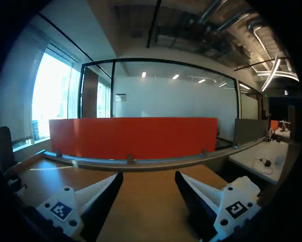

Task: Fold towel

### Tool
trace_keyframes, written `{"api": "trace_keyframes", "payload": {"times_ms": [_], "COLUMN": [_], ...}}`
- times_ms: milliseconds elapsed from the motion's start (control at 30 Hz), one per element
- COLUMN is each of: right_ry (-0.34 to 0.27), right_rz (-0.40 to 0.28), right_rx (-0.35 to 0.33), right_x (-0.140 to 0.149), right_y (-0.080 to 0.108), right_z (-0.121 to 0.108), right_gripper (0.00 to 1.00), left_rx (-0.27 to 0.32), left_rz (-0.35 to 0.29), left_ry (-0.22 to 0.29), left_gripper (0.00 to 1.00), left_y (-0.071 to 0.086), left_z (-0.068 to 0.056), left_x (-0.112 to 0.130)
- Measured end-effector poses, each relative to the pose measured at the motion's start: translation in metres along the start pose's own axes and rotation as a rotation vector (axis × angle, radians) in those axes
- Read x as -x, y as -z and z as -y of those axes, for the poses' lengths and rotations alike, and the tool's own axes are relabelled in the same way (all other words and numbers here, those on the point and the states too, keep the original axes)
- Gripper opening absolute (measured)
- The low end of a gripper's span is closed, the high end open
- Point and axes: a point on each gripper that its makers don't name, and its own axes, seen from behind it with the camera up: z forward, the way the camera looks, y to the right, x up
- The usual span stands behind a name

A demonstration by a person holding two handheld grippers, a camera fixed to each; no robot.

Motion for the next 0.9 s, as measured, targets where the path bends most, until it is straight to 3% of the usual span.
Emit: {"api": "trace_keyframes", "payload": {"times_ms": [900], "right_ry": [-0.009], "right_rz": [-0.027], "right_rx": [-0.018], "right_x": [-0.004], "right_y": [0.002], "right_z": [-0.010], "right_gripper": [0.99], "left_rx": [-0.018], "left_rz": [0.008], "left_ry": [-0.027], "left_gripper": [0.91], "left_y": [-0.003], "left_z": [-0.002], "left_x": [0.016]}}
